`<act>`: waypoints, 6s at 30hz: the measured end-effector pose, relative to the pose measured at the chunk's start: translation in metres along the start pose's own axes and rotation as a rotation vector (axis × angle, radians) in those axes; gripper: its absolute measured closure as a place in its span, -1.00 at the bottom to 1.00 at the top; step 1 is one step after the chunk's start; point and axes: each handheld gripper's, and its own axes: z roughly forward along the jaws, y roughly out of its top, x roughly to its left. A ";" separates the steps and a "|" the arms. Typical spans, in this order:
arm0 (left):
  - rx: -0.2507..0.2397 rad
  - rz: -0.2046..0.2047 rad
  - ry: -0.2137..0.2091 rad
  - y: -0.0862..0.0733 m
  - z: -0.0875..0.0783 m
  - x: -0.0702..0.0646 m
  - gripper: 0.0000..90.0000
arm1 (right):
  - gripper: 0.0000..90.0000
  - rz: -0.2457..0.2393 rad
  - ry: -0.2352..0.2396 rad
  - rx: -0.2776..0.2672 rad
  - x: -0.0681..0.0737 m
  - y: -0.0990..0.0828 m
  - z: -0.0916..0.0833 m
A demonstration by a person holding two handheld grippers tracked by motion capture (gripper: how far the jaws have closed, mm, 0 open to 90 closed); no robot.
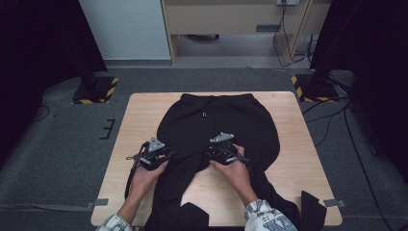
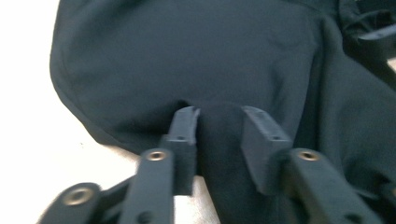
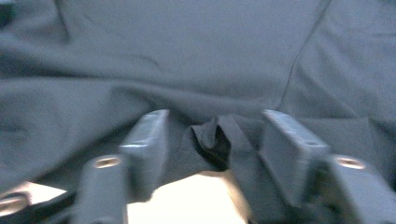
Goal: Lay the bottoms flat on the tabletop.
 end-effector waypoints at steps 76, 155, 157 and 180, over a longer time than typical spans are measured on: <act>0.023 -0.070 0.043 0.002 -0.020 0.032 0.98 | 1.00 -0.116 0.193 -0.032 0.023 -0.042 -0.023; 0.131 -0.030 0.045 -0.042 -0.028 -0.004 -0.21 | 0.67 0.130 -0.156 -0.087 -0.118 -0.124 -0.145; 0.129 -0.028 0.046 -0.043 -0.028 -0.004 -0.21 | 0.64 0.161 -0.162 -0.070 -0.126 -0.131 -0.140; 0.123 -0.029 0.053 -0.043 -0.027 -0.002 -0.26 | 1.00 0.151 -0.051 0.023 -0.115 -0.131 -0.107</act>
